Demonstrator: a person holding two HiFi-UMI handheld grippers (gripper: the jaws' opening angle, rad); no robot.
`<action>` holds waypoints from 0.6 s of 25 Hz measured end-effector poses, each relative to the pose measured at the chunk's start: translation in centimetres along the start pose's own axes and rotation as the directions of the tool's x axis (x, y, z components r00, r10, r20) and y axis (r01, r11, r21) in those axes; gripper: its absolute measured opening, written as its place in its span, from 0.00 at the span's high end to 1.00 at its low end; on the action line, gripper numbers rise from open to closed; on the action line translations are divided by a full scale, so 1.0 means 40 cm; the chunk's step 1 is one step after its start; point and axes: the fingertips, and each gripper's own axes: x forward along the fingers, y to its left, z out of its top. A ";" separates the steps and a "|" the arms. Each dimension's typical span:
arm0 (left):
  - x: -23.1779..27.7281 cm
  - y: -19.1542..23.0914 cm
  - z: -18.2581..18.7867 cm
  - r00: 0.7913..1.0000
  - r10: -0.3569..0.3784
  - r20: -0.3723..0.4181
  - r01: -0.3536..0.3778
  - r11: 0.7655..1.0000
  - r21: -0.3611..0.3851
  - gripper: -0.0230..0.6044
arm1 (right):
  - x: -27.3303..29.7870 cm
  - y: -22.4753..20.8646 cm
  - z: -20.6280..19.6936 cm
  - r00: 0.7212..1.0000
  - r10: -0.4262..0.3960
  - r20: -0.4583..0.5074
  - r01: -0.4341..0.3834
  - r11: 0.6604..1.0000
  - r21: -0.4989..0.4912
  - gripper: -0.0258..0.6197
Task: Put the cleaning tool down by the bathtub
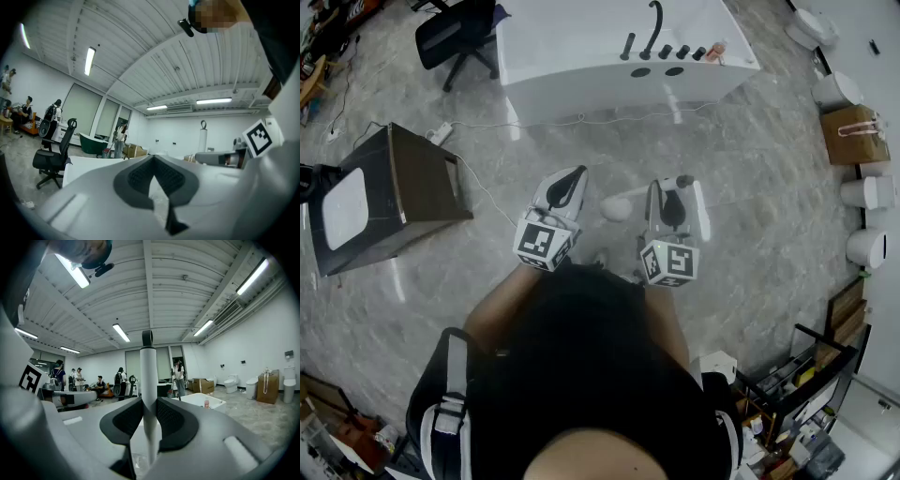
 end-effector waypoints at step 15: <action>-0.021 0.034 -0.005 1.000 -0.020 -0.006 0.020 1.000 -0.015 0.95 | 0.000 0.039 -0.003 1.000 -0.016 -0.008 0.016 1.000 -0.005 0.82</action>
